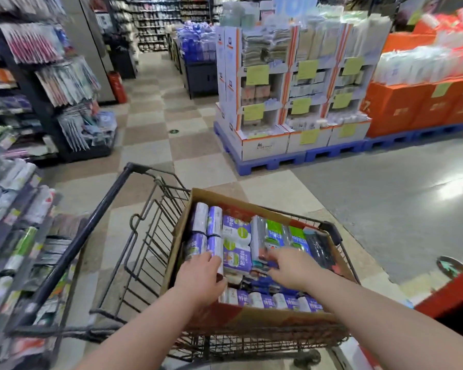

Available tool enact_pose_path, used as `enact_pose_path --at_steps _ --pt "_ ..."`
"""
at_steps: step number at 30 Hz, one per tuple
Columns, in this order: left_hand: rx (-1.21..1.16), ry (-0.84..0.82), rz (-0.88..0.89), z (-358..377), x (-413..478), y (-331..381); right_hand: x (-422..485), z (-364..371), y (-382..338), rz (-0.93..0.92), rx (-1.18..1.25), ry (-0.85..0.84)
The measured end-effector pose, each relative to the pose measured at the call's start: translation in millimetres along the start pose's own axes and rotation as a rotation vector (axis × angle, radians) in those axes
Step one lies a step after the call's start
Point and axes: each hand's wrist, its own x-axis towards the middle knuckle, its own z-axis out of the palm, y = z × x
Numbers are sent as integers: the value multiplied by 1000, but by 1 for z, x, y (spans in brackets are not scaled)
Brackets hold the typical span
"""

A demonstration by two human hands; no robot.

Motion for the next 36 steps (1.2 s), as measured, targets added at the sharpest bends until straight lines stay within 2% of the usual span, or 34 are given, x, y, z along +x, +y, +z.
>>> enact_pose_path --at_steps 9,14,18,22,29,36 --pt "-187 -53 -190 18 40 -27 100 22 -31 -54 155 -244" --pt "-339 -93 -333 27 58 -30 138 45 -51 51 486 -356" --pt "-478 -122 -476 30 69 -32 161 73 -66 163 778 -373" --pt "-570 -173 -614 36 80 -38 169 81 -72 226 891 -314" --pt "-565 -214 -708 37 96 -36 165 63 -54 186 834 -361" --pt "-456 -178 -760 38 107 -35 154 53 -25 140 951 -386"
